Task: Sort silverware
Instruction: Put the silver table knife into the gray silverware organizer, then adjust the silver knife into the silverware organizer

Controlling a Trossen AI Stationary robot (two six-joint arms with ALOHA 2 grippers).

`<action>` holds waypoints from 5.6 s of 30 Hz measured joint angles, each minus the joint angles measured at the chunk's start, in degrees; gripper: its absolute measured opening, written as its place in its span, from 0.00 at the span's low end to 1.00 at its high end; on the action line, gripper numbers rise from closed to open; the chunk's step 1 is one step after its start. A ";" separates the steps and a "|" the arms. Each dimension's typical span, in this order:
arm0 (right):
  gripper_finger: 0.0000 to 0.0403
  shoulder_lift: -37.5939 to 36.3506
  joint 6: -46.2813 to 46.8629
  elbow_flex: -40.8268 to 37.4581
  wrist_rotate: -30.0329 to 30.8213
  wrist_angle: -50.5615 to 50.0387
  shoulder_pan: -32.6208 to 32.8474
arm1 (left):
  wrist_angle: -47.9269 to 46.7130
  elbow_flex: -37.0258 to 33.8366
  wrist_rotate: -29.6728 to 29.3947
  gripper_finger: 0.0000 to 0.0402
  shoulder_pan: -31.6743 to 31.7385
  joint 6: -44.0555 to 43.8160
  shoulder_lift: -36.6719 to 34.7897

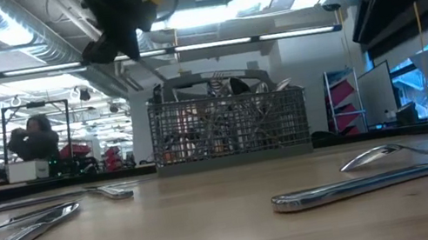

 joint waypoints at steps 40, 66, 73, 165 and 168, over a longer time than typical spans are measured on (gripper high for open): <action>0.21 0.02 0.01 -0.02 0.02 0.12 -0.01 | -18.82 0.02 10.68 0.01 -6.46 -15.88 0.37; 0.21 0.07 0.03 -0.04 -0.14 0.37 -0.02 | -5.49 0.17 16.57 0.08 1.19 4.20 10.17; 0.21 0.07 0.01 -0.04 -0.17 0.37 0.00 | -3.15 0.04 12.37 0.19 0.51 3.83 11.63; 0.21 0.04 -1.46 -0.07 -1.05 -0.07 -0.02 | 0.05 -0.05 24.83 0.02 14.24 -95.11 -1.60; 0.21 0.04 -1.46 -0.07 -1.06 -0.04 -0.02 | 0.45 -0.05 23.87 0.01 13.99 -93.24 -1.60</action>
